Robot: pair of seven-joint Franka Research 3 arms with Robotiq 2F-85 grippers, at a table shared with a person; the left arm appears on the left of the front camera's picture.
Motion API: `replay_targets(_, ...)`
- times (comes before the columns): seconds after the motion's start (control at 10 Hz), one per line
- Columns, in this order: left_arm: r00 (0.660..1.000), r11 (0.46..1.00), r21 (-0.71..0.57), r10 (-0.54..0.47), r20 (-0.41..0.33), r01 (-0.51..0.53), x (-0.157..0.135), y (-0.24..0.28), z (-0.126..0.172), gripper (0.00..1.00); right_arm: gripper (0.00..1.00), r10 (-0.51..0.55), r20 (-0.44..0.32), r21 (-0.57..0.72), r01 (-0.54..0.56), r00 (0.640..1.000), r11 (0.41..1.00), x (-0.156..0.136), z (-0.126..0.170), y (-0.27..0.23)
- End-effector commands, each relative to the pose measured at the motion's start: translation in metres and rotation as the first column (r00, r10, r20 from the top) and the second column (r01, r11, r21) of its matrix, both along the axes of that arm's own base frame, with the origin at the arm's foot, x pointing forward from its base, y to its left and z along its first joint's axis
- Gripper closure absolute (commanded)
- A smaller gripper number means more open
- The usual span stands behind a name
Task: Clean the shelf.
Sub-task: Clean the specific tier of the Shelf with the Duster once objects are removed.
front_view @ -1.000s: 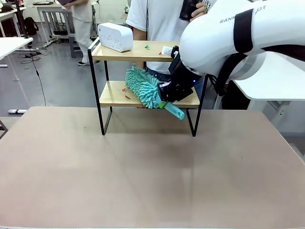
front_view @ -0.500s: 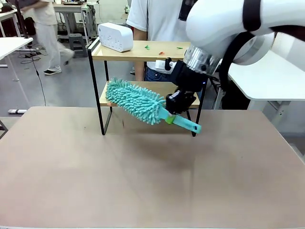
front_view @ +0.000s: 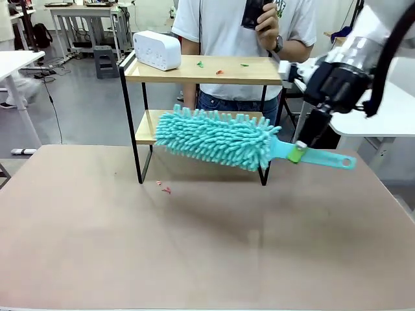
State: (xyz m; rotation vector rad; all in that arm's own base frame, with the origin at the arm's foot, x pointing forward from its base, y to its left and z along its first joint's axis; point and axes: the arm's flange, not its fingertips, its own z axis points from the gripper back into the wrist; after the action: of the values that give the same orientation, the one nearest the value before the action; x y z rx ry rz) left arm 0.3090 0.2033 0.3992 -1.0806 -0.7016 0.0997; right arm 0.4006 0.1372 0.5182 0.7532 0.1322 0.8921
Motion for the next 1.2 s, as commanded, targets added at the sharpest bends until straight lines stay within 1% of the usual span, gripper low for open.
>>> replay_targets(0.0,1.000,1.000,-0.009,0.002,0.030,-0.002,0.001,-0.001,0.000,0.00,1.00,-0.026,-0.034,0.104,0.030,0.999,0.994,-0.010,-0.001,-0.023)
replay_targets(0.1,1.000,1.000,-0.009,0.002,0.030,-0.002,0.001,-0.001,0.000,0.00,1.00,-0.005,-0.043,0.137,0.011,0.999,0.990,-0.025,0.011,-0.046)
replay_targets(0.2,1.000,1.000,-0.009,0.002,0.030,-0.002,0.001,-0.001,0.000,0.00,1.00,0.003,-0.067,0.173,0.009,0.998,0.985,-0.051,0.031,-0.092)
replay_targets(0.3,1.000,1.000,-0.009,0.002,0.030,-0.002,0.001,-0.001,0.000,0.00,1.00,-0.071,-0.109,0.173,0.089,0.992,0.981,-0.077,0.042,-0.145)
replay_targets(0.4,1.000,1.000,-0.009,0.002,0.030,-0.002,0.001,-0.001,0.000,0.00,1.00,-0.189,-0.126,0.205,0.212,0.974,0.956,-0.108,0.047,-0.192)
replay_targets(0.5,1.000,1.000,-0.009,0.002,0.030,-0.002,0.001,-0.001,0.000,0.00,1.00,-0.373,-0.118,0.231,0.391,0.920,0.891,-0.139,0.043,-0.229)
replay_targets(0.6,1.000,1.000,-0.009,0.002,0.030,-0.002,0.001,-0.001,0.000,0.00,1.00,-0.513,-0.122,0.258,0.526,0.850,0.810,-0.166,0.032,-0.252)
replay_targets(0.7,1.000,1.000,-0.009,0.002,0.030,-0.002,0.001,-0.001,0.000,0.00,1.00,-0.602,-0.149,0.285,0.617,0.785,0.734,-0.182,0.016,-0.264)
replay_targets(0.8,1.000,1.000,-0.009,0.002,0.030,-0.002,0.001,-0.001,0.000,0.00,1.00,-0.714,-0.204,0.225,0.742,0.670,0.631,-0.179,-0.003,-0.269)
replay_targets(0.9,1.000,1.000,-0.009,0.002,0.030,-0.002,0.001,-0.001,0.000,0.00,1.00,-0.784,-0.230,0.170,0.817,0.577,0.551,-0.164,-0.020,-0.265)
replay_targets(1.0,1.000,1.000,-0.009,0.002,0.030,-0.002,0.001,-0.001,0.000,0.00,1.00,-0.810,-0.209,0.146,0.836,0.549,0.529,-0.141,-0.030,-0.255)
replay_targets(1.1,1.000,1.000,-0.009,0.002,0.030,-0.002,0.001,-0.001,0.000,0.00,1.00,-0.712,-0.191,0.208,0.737,0.676,0.644,-0.190,-0.008,-0.300)
